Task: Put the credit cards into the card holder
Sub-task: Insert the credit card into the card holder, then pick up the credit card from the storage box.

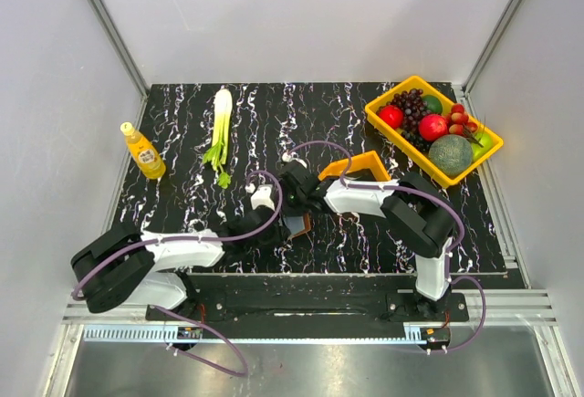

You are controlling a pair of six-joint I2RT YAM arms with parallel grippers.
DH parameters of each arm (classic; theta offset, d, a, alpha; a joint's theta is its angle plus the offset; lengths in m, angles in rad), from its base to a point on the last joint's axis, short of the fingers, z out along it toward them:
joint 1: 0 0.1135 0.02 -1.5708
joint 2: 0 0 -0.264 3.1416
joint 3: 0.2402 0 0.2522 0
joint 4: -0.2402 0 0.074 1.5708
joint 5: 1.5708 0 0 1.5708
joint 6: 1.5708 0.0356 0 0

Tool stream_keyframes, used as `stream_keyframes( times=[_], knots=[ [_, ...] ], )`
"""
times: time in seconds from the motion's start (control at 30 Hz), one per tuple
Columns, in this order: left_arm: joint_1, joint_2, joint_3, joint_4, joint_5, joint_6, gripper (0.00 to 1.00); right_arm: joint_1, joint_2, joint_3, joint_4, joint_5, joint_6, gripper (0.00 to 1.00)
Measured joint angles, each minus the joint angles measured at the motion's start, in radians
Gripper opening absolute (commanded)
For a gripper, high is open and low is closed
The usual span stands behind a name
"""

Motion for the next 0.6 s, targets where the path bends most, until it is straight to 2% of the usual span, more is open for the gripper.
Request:
stream_keyframes(
  times=[0.1,0.2,0.33,0.6],
  knots=[
    [-0.004,0.042,0.027,0.004,-0.037,-0.031,0.41,-0.004,-0.003,0.0,-0.006,0.002,-0.004,0.23],
    [-0.011,0.061,0.043,0.011,-0.058,-0.047,0.45,-0.007,-0.009,0.0,-0.014,0.017,-0.009,0.31],
    [-0.013,0.074,0.052,0.019,-0.077,-0.053,0.45,-0.014,-0.028,0.0,-0.042,0.047,-0.024,0.39],
    [-0.014,0.116,0.08,0.026,-0.101,-0.052,0.44,-0.125,-0.2,-0.051,-0.114,0.103,-0.082,0.46]
  ],
)
